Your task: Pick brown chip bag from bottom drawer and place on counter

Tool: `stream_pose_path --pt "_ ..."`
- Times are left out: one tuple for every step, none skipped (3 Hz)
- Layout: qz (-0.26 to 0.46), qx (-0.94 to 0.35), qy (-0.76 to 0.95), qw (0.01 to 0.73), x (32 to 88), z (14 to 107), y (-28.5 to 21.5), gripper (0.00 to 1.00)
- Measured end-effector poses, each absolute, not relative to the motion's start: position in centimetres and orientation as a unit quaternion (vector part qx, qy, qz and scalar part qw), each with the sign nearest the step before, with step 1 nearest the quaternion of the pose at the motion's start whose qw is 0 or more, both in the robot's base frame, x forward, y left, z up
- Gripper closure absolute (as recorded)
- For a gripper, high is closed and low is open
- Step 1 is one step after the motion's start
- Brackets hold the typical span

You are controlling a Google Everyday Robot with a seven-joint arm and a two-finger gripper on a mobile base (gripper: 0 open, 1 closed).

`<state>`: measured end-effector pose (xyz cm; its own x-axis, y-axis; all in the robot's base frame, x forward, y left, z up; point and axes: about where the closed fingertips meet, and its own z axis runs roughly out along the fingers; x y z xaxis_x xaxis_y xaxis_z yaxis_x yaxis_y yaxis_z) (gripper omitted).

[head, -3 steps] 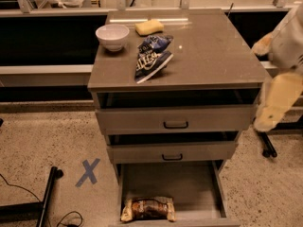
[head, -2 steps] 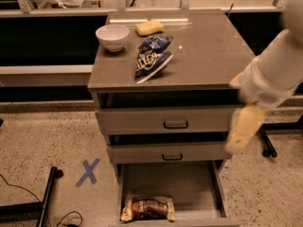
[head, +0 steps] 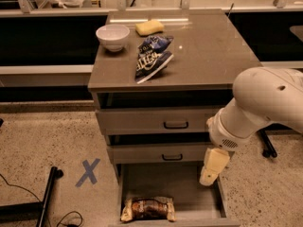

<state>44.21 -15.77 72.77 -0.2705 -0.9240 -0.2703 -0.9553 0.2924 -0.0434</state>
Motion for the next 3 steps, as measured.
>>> stream_pose_path --pt "0.063 -0.591 0.795 0.123 44.2 72.8 -15.8 0.0" --pt "0.086 -0.614 0.776 0.117 45.3 70.5 -14.0 0.0" --pt "0.129 -0.63 0.757 0.113 45.5 64.3 -10.6 0.0"
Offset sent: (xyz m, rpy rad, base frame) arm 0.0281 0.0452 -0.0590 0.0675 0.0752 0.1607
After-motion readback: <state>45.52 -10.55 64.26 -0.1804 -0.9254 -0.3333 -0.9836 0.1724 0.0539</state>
